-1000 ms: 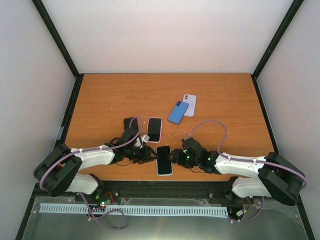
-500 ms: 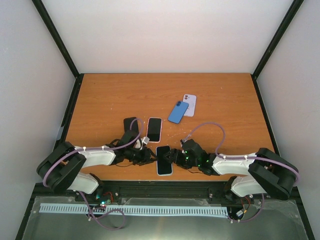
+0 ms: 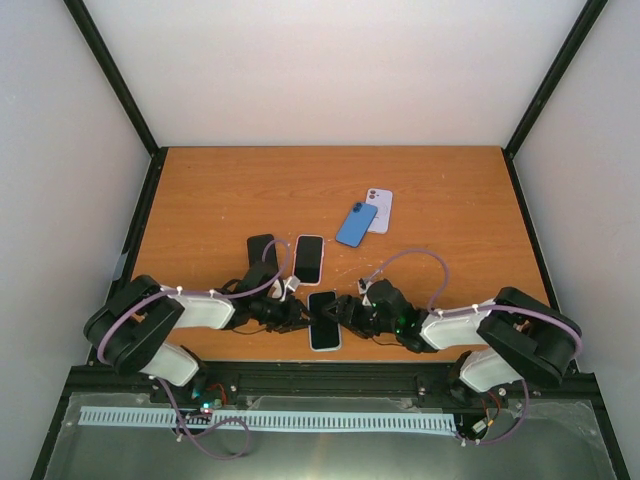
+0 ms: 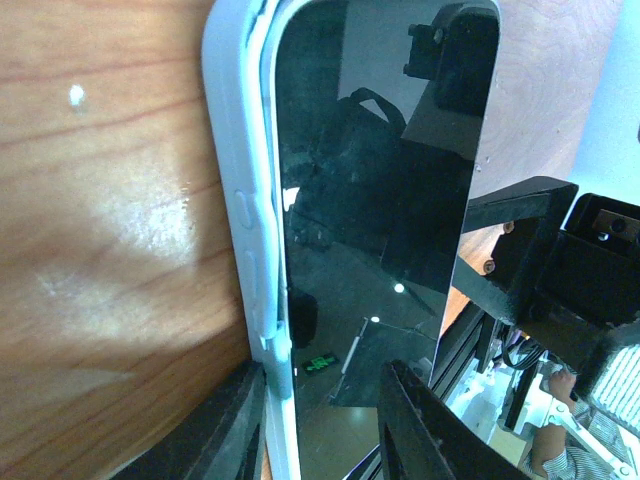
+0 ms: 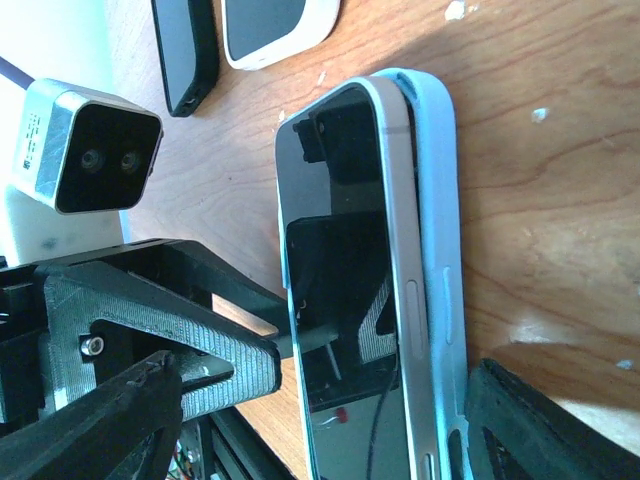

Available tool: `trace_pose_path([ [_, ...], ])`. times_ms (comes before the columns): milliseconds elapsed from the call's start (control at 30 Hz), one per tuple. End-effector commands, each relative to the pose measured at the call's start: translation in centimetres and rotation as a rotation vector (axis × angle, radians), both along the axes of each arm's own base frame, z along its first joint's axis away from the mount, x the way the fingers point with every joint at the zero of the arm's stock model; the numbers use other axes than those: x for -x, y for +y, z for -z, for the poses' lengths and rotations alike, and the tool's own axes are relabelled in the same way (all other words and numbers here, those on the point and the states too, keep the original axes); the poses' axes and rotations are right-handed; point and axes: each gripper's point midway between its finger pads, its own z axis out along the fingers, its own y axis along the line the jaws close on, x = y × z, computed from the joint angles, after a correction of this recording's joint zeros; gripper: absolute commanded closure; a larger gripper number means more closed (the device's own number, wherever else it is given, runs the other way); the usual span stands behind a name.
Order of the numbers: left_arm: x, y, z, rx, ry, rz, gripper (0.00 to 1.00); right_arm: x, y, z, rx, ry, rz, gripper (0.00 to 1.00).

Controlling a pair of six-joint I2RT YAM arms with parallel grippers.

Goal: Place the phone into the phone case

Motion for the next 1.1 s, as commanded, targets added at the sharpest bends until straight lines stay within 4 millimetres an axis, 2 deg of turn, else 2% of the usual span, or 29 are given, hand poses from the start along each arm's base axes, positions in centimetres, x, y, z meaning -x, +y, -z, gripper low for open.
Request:
trace_pose_path([
  [0,-0.2,-0.7,-0.6,0.038,-0.028,0.033,0.68,0.8,3.5,-5.7,-0.272,-0.042,-0.1,0.25],
  [500,0.3,0.0,-0.1,-0.01,-0.023,0.044,0.64,1.9,4.1,-9.8,-0.502,-0.113,-0.173,0.24],
  [600,0.3,0.1,0.0,-0.014,-0.022,0.041,0.62,1.9,4.3,-9.3,-0.491,-0.103,-0.179,0.24],
  [700,0.3,0.1,0.1,-0.02,-0.022,0.04,0.62,1.9,4.3,-7.6,-0.443,-0.073,-0.176,0.25],
  [800,0.4,0.2,0.2,-0.027,-0.018,0.037,0.61,1.8,3.8,-5.4,-0.373,-0.041,-0.15,0.33],
  [933,0.3,0.3,0.2,-0.034,-0.02,0.034,0.59,1.7,3.2,-3.2,-0.29,-0.011,-0.121,0.51],
  [1067,0.0,0.6,0.3,-0.057,-0.03,0.022,0.59,1.4,3.0,-2.7,-0.256,-0.022,-0.112,0.71],
])
